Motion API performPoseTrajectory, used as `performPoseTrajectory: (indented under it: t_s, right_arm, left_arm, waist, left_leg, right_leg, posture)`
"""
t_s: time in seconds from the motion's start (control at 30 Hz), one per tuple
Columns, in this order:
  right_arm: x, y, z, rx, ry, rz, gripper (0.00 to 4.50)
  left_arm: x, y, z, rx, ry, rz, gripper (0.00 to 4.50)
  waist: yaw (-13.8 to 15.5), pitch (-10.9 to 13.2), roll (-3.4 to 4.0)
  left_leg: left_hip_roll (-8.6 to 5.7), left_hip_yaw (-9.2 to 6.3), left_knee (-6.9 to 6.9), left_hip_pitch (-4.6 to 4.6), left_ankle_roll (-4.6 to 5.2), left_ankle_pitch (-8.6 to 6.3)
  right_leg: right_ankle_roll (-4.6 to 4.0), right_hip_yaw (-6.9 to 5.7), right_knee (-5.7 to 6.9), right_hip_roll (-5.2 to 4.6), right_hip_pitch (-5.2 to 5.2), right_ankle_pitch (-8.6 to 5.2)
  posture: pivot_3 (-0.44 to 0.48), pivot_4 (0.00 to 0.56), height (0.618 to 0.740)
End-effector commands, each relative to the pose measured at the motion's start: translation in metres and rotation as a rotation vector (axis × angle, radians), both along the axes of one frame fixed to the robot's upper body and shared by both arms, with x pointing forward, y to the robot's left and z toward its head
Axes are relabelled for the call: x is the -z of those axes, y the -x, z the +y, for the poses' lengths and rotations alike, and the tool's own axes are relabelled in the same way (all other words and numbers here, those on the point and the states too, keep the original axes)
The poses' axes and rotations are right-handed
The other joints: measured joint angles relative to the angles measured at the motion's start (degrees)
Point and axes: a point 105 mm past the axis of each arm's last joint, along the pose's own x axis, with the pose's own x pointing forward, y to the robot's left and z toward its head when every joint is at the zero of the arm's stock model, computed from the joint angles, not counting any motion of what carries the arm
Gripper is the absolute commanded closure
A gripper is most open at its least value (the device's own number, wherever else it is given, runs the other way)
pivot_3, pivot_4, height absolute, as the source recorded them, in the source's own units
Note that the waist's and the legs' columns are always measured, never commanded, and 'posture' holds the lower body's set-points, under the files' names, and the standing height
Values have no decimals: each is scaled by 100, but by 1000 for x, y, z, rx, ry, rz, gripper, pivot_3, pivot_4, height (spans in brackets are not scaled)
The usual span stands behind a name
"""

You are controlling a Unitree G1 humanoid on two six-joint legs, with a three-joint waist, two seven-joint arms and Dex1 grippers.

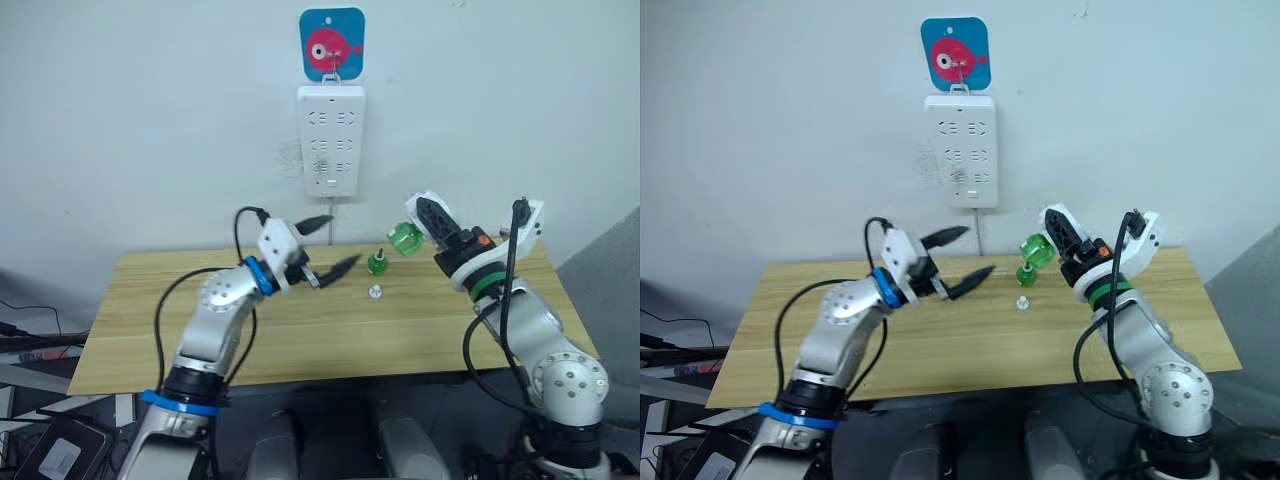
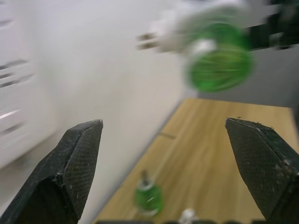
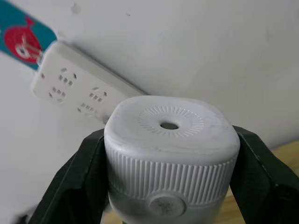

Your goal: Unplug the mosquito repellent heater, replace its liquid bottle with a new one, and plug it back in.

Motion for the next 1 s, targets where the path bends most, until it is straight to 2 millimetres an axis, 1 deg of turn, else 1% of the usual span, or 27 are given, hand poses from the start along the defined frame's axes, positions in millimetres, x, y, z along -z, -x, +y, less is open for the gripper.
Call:
performPoseTrajectory:
  t_s: [0.03, 0.13, 0.2, 0.27, 0.4, 0.6, 0.7, 0.8, 0.87, 0.97, 1.0]
  right_arm:
    - [-20, 13, 9, -51, 194, -144, 1425]
    - [-21, 18, 21, -99, 347, -204, 1434]
    - [-21, 20, 26, -115, 413, -229, 1434]
    - [-16, 23, 32, -142, 511, -257, 1434]
    - [-13, 26, 40, -169, 561, -284, 1435]
    - [-15, 28, 43, -174, 573, -304, 1439]
    - [-15, 29, 44, -178, 576, -306, 1439]
    - [-14, 30, 45, -192, 589, -311, 1439]
    - [-14, 30, 46, -197, 593, -313, 1439]
    - [-16, 28, 47, -200, 602, -326, 1439]
    - [-17, 26, 47, -200, 606, -332, 1440]
  left_arm:
    - [-22, -20, 24, -106, 46, -17, 0]
    - [-30, -46, 37, -189, 28, -15, 0]
    - [-34, -55, 39, -198, 27, -15, 0]
    - [-42, -65, 38, -199, 27, -27, 0]
    - [-51, -77, 28, -157, 10, -35, 0]
    - [-55, -83, 13, -75, -17, -28, 0]
    - [-57, -84, 9, -46, -23, -27, 0]
    - [-65, -78, 0, 39, -20, -34, 0]
    - [-68, -76, -3, 64, -27, -45, 0]
    - [-71, -78, -1, 64, -25, -43, 611]
    - [-71, -79, 0, 59, -28, -41, 924]
  waist:
    - [20, 0, -1]
    - [31, 1, -2]
    - [32, 1, -3]
    - [34, 3, -5]
    - [41, 6, -11]
    - [46, 7, -13]
    - [62, 7, -13]
    - [57, 9, -15]
    - [52, 10, -15]
    - [37, 11, -16]
    - [32, 11, -16]
  left_leg:
    - [0, 0, 0, 0, 0, 0]
    - [1, -2, -2, 2, 0, 0]
    - [1, -1, -2, 1, 0, 0]
    - [0, 0, -3, -1, 0, 0]
    - [-1, -1, -3, -8, 0, 0]
    - [-1, -5, -1, -8, 0, 0]
    - [-4, -5, 1, -10, -1, 0]
    - [-4, -4, 1, -11, 0, 0]
    - [-3, -4, -1, -11, 0, 0]
    - [-3, -4, -2, -11, 0, 0]
    - [-2, -4, -2, -11, 0, 0]
  right_leg:
    - [0, 1, -1, 1, 1, 0]
    - [0, -1, -1, 5, 0, 0]
    - [0, 0, -3, 6, 0, 0]
    - [1, 1, -7, 5, 0, 0]
    - [1, -1, -9, 3, -3, 0]
    - [2, -7, -7, 3, -3, 1]
    - [3, -7, -6, 1, -2, 1]
    - [3, -4, -7, 1, -3, 1]
    - [3, -5, -8, 1, -4, 1]
    - [3, -5, -9, 2, -4, 1]
    - [3, -5, -8, 2, -4, 1]
  posture:
    - [-159, 219, 740]
    - [-164, 223, 740]
    - [-164, 225, 740]
    - [-165, 227, 740]
    - [-172, 228, 740]
    - [-185, 229, 740]
    - [-188, 231, 740]
    - [-189, 233, 740]
    - [-188, 234, 740]
    - [-188, 233, 740]
    - [-189, 233, 740]
